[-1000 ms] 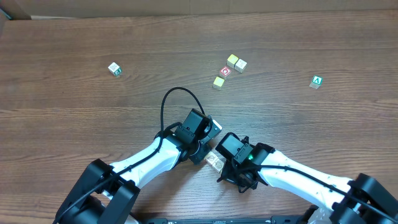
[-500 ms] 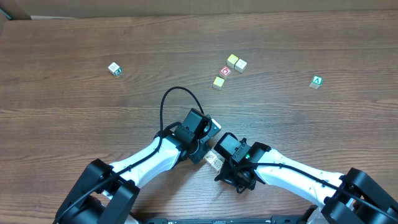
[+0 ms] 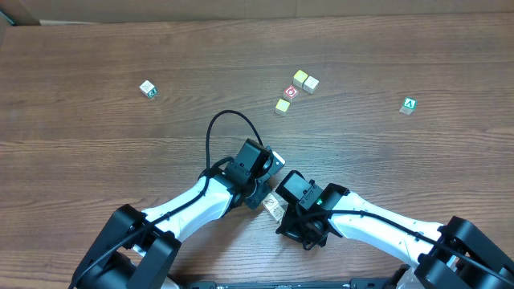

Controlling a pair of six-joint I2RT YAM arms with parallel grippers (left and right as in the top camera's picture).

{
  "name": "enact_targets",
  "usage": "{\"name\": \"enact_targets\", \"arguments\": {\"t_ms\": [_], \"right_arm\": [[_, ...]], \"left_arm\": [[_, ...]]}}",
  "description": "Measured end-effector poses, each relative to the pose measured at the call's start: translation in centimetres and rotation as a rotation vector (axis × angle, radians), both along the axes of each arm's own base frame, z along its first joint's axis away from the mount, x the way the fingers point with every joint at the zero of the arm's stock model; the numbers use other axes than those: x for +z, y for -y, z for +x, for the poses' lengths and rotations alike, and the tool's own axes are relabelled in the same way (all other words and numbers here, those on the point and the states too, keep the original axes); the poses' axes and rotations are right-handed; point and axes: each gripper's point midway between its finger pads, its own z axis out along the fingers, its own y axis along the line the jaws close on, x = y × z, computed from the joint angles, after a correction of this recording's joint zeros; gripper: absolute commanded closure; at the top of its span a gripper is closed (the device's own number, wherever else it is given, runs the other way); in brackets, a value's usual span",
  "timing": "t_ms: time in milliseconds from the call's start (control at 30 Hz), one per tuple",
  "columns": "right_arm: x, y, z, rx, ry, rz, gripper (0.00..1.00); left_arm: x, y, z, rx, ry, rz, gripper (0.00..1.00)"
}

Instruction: Flip 4 blocks

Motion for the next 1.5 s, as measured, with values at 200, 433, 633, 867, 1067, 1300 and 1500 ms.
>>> {"name": "enact_targets", "arguments": {"t_ms": [200,433,633,867,1067,1300,1500], "right_arm": [[0.1,-0.3,-0.1,0.003,-0.010,0.019,0.96],[0.2,-0.5,-0.2,0.004,-0.015,0.025,0.96],[0.2,-0.6,-0.3,0.006,-0.021,0.035,0.96],[0.3,-1.2,-0.6,0.018,-0.019,0.051,0.96],[0.4,-1.6,-0.6,0.013,-0.015,0.060,0.96],[0.4,-1.6,-0.6,0.010,-0.019,0.061,0.96],[0.4,-1.6,-0.6,0.007,-0.019,0.061,0.96]], "left_arm": [[0.0,0.0,0.2,0.001,0.009,-0.002,0.96],[0.0,0.1,0.3,0.001,0.014,-0.007,0.96],[0.0,0.4,0.4,-0.002,0.017,-0.020,0.96],[0.0,0.5,0.5,-0.001,0.015,-0.030,0.96],[0.0,0.5,0.4,-0.003,0.015,-0.030,0.96],[0.1,1.3,0.3,-0.025,0.028,-0.039,0.96],[0.1,1.4,0.3,-0.026,0.030,-0.041,0.96]]}}
